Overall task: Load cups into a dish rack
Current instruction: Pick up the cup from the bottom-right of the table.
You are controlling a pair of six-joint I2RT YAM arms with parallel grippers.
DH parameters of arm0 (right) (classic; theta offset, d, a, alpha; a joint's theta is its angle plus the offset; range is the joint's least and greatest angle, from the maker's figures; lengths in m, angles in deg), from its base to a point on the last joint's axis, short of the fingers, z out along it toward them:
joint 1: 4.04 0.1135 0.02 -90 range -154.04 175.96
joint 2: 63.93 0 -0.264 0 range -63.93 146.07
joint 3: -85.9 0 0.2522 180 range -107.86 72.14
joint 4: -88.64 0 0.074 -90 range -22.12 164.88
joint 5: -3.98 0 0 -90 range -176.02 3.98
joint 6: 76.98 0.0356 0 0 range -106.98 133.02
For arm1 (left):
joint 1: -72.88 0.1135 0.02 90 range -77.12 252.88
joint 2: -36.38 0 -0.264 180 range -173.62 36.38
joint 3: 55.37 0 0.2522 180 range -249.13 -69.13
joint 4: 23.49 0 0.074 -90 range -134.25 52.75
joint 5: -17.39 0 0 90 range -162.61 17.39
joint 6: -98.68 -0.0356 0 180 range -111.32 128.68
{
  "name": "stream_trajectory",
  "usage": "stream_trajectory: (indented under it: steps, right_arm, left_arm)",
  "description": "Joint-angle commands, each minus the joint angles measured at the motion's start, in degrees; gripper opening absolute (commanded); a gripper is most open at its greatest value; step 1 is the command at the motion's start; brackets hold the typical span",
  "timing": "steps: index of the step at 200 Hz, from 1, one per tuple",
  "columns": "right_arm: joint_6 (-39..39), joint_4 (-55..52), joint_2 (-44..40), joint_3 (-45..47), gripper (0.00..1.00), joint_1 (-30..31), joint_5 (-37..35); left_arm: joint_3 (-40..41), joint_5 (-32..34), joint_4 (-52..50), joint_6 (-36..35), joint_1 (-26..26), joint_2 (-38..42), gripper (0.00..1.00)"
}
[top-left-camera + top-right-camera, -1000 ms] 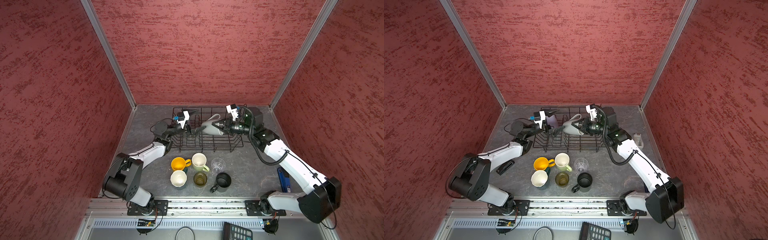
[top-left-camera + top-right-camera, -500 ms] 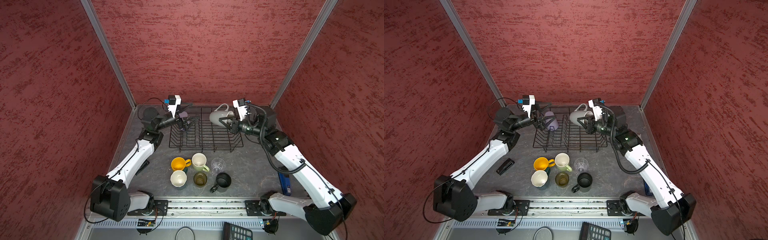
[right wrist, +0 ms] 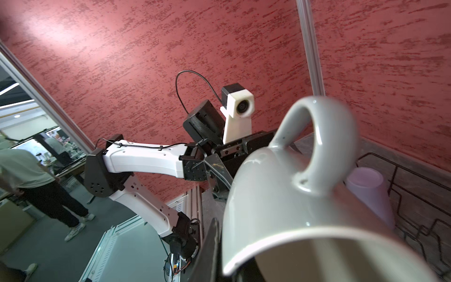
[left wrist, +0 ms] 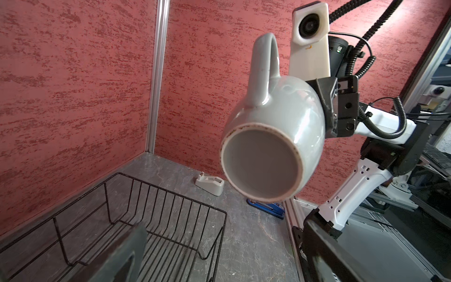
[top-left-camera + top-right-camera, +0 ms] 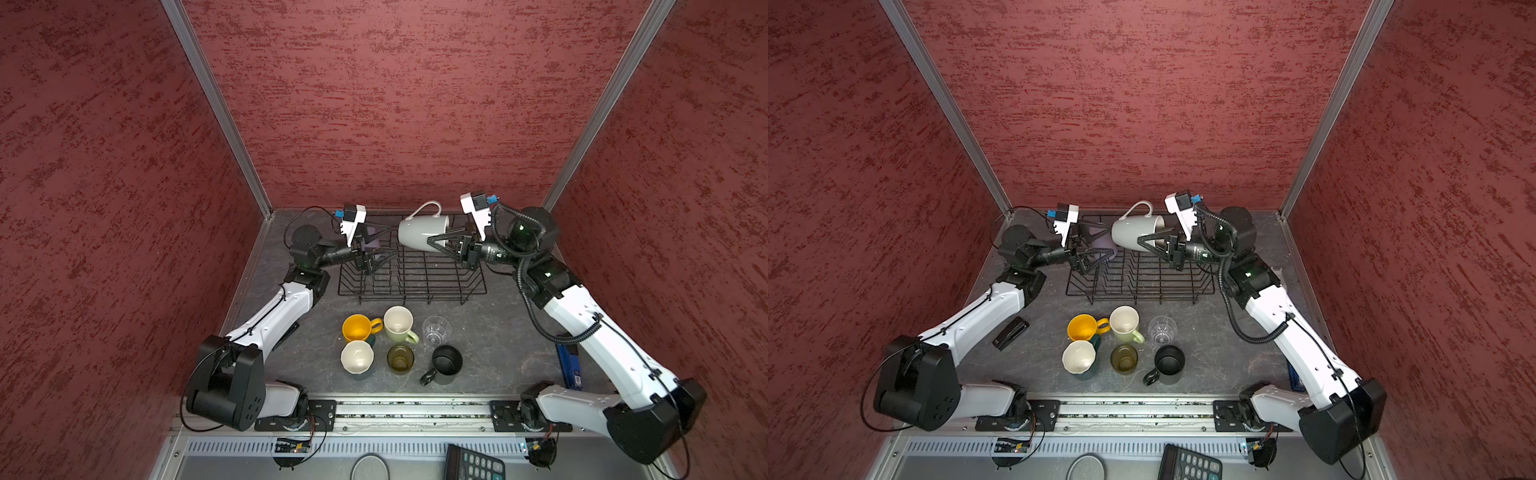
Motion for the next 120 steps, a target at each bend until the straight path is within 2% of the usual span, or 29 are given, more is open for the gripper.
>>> stream_trajectory:
  steps: [1, 79, 120]
  right_arm:
    - [1.2, 8.5, 0.2, -1.5, 0.0, -0.2, 5.6]
    - [7.5, 16.3, 2.2, 1.0, 0.0, -0.1, 9.5]
    - [8.6, 16.3, 2.4, 2.2, 0.0, -0.1, 9.8]
  left_arm:
    - [1.5, -2.1, 6.7, 0.4, -0.9, 0.2, 1.0]
    - [2.4, -2.2, 10.1, -2.5, -2.9, 0.0, 1.0]
    - [2.5, -2.8, 11.3, -4.0, -3.4, 0.1, 1.0]
